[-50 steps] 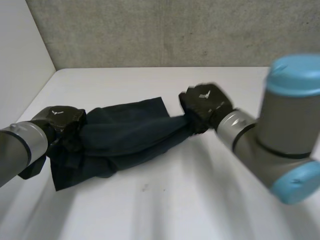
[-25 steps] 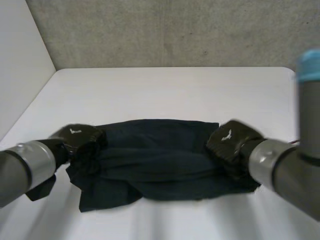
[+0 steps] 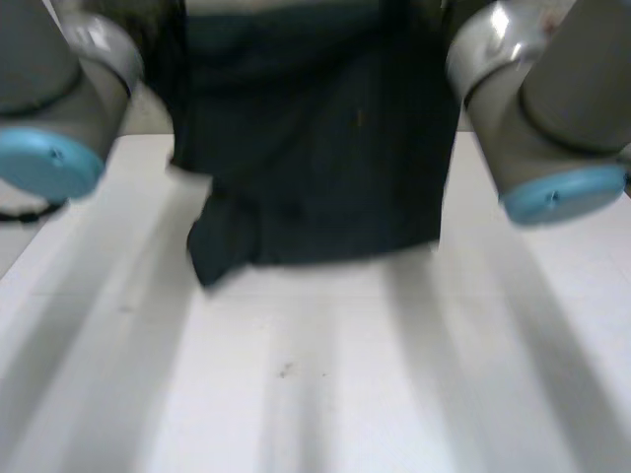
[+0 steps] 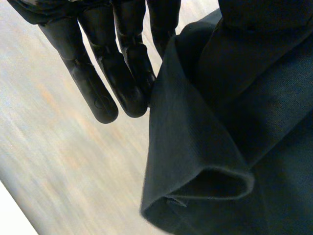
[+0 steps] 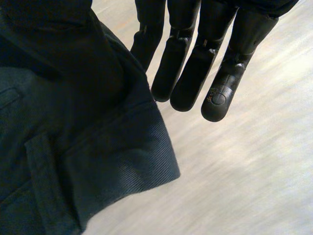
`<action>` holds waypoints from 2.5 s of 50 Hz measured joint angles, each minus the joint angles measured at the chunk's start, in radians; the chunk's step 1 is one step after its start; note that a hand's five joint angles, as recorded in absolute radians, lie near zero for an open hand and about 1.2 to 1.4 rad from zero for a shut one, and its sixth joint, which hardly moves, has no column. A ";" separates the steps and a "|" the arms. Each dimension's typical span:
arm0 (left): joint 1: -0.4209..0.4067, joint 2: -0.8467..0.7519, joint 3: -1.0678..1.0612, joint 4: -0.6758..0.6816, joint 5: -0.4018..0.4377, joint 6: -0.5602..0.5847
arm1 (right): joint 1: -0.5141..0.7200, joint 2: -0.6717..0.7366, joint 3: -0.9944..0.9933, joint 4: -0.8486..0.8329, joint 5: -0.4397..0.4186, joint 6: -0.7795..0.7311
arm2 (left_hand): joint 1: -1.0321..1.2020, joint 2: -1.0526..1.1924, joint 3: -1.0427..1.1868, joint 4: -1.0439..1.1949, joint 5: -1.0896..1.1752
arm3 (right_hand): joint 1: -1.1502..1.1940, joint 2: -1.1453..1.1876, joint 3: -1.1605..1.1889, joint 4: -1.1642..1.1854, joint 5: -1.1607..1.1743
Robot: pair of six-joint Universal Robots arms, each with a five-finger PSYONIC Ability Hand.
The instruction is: Fold the shorts.
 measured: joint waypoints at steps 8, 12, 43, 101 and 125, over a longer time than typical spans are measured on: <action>-0.006 0.181 -0.079 0.183 -0.001 -0.047 | 0.005 -0.085 0.059 -0.177 0.023 -0.004 | 0.000 0.000 0.000 0.000 0.000 | 0.000 0.000 0.000 0.000 0.007; -0.003 0.249 -0.251 0.207 0.003 -0.075 | 0.006 -0.099 0.157 -0.162 0.021 -0.005 | 0.000 0.000 0.000 0.000 0.000 | 0.000 0.000 0.000 0.000 0.007; -0.013 0.208 -1.108 0.111 0.009 0.094 | 0.000 0.050 0.662 0.254 -0.060 -0.004 | 0.000 0.001 0.004 0.000 0.000 | 0.000 0.000 0.000 0.000 0.007; 0.034 0.545 -1.570 0.261 0.019 0.104 | -0.071 -0.032 0.796 0.215 -0.184 0.505 | -0.731 -0.808 -0.800 -0.819 -0.754 | 0.001 -0.001 0.000 0.000 0.007; 0.022 0.565 -1.510 0.173 0.010 0.120 | -0.079 -0.097 0.845 0.314 -0.175 0.233 | 0.024 -0.004 -0.005 -0.006 0.013 | 0.001 -0.001 0.000 0.000 0.007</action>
